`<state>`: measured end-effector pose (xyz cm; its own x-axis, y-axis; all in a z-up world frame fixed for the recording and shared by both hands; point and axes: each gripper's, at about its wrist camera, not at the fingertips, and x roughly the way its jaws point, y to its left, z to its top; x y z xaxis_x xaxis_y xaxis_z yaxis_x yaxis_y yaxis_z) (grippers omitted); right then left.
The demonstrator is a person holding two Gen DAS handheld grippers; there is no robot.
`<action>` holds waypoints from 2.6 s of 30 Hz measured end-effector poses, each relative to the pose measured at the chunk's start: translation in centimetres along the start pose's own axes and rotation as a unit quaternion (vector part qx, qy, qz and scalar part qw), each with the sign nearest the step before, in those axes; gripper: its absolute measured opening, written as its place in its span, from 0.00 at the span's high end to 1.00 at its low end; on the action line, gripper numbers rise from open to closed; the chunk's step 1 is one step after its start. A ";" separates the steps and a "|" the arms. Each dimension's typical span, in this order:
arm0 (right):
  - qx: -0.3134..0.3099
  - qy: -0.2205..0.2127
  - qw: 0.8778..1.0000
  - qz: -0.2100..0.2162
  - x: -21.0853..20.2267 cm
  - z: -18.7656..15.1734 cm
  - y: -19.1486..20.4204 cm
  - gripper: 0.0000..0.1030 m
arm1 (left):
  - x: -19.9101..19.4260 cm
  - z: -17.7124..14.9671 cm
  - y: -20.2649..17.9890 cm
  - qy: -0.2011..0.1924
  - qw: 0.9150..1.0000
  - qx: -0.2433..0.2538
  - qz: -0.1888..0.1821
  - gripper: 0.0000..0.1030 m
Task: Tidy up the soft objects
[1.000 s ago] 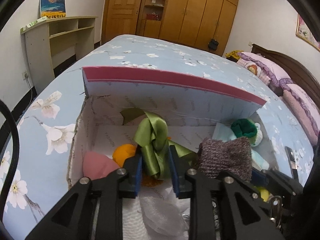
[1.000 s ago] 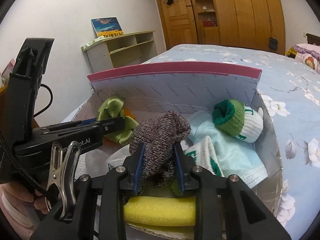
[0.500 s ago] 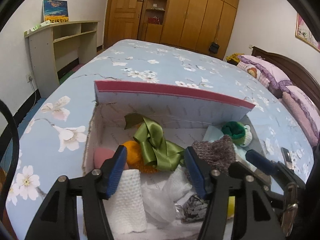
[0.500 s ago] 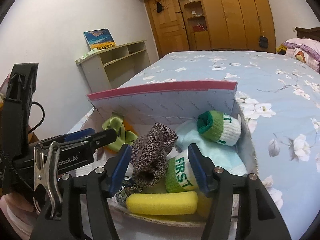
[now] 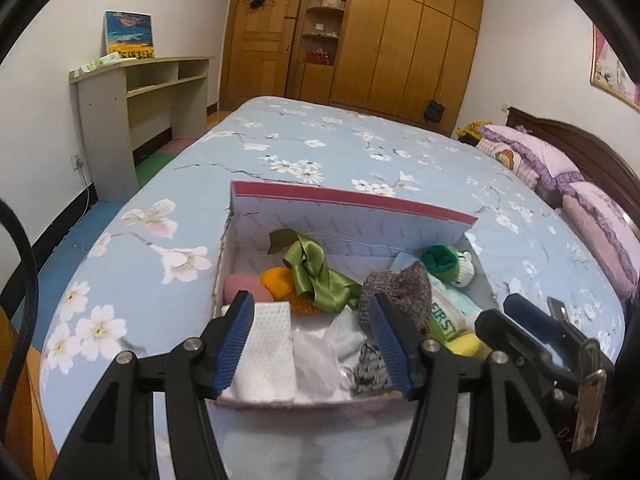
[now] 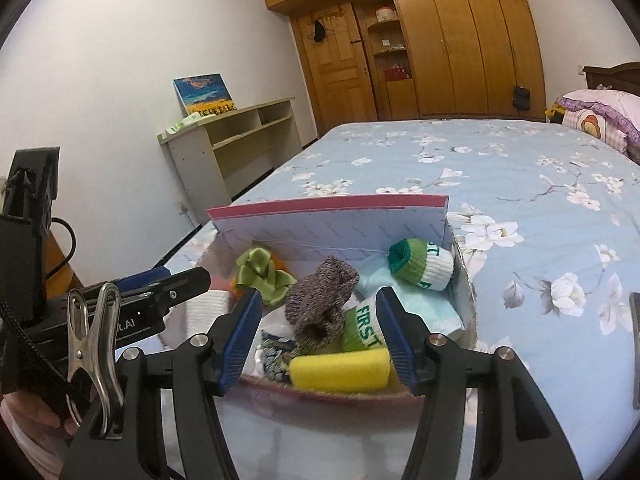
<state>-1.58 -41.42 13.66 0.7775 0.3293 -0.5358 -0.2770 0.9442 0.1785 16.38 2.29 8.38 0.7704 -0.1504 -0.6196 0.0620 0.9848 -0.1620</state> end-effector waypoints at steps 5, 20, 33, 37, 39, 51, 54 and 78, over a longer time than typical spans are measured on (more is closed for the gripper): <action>0.000 -0.006 1.000 -0.002 -1.9 -0.7 0.8 0.41 | -1.9 -1.1 0.4 -0.003 1.000 -0.008 0.003 0.39; -0.008 0.013 0.998 -0.053 -5.0 -5.1 2.2 0.41 | -4.9 -7.2 0.6 0.006 0.999 -0.007 0.030 0.39; -0.005 0.040 0.994 -0.097 -2.8 -8.4 0.7 0.41 | -2.3 -10.4 -0.3 0.027 0.999 0.006 0.040 0.39; 0.004 0.049 0.994 -0.095 -2.3 -8.8 0.2 0.41 | -1.3 -10.7 -0.3 0.038 0.998 0.005 0.040 0.39; 0.007 0.053 0.994 -0.095 -2.1 -9.0 0.0 0.41 | -0.9 -10.9 -0.3 0.042 0.998 0.004 0.041 0.39; 0.015 0.076 0.993 -0.090 -0.8 -10.0 -0.5 0.41 | 1.3 -12.1 0.0 0.078 0.996 0.005 0.038 0.39; 0.023 0.088 0.992 -0.086 -0.2 -10.4 -0.9 0.41 | 1.7 -12.3 0.2 0.082 0.996 0.002 0.037 0.39; 0.041 0.107 0.989 -0.091 0.7 -11.5 -1.4 0.41 | 2.2 -12.8 -0.1 0.081 0.996 0.011 0.036 0.34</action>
<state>-7.11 -42.64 3.56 0.6701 0.1531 -0.7263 -0.0899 0.9880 0.1254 9.96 0.78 -2.78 0.6613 -0.0895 -0.7448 0.0254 0.9950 -0.0970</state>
